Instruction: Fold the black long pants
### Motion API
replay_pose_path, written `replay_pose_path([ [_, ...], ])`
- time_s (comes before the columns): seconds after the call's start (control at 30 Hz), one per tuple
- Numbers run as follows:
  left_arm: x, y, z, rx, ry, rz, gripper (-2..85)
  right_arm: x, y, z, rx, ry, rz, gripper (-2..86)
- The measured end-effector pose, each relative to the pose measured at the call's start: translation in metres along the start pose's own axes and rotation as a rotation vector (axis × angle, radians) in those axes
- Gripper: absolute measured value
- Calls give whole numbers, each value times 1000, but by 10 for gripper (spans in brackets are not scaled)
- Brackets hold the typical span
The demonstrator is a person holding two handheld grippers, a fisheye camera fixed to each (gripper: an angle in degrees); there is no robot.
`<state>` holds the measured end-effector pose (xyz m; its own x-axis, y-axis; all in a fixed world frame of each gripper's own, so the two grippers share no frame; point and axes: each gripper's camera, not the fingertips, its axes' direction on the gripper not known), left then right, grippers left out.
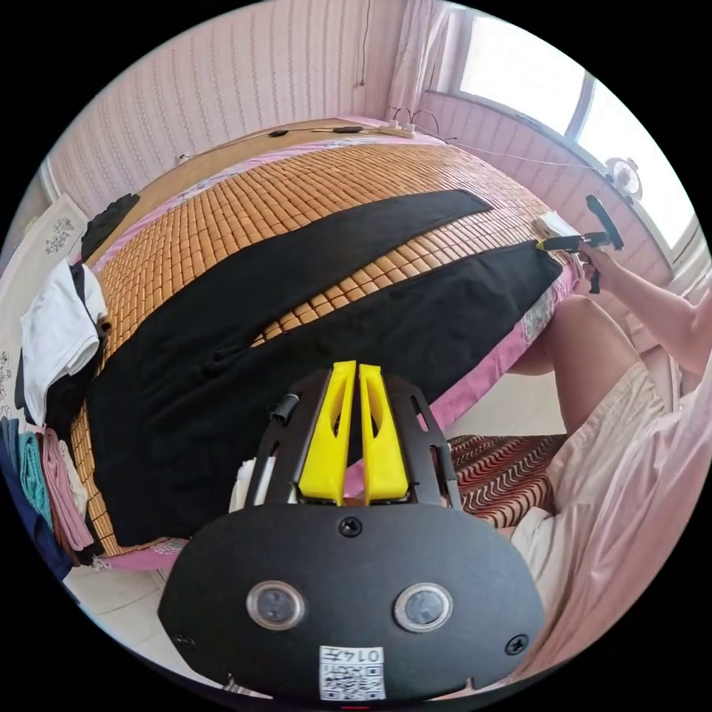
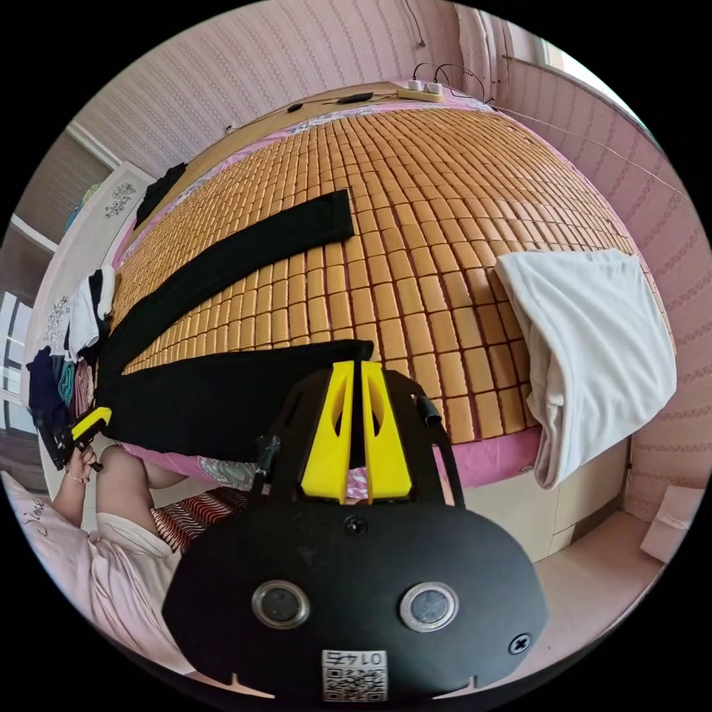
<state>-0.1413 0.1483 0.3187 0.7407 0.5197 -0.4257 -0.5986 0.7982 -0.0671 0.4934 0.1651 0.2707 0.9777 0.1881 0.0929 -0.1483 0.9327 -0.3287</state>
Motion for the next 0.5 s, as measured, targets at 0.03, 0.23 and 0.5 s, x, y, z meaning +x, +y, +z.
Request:
replay_pose_path([
  [0.03,8,-6,5,12,47,-8,-5,1,-6,-6,29,-8,-5,10],
  [0.23,29,-23,47,-113,-30,24,-7,8,-34,5,5,51,39,5],
  [0.5,26,-19,47,-112,-10,29,-10,-15,3,-2,-34,38,-36,-1],
])
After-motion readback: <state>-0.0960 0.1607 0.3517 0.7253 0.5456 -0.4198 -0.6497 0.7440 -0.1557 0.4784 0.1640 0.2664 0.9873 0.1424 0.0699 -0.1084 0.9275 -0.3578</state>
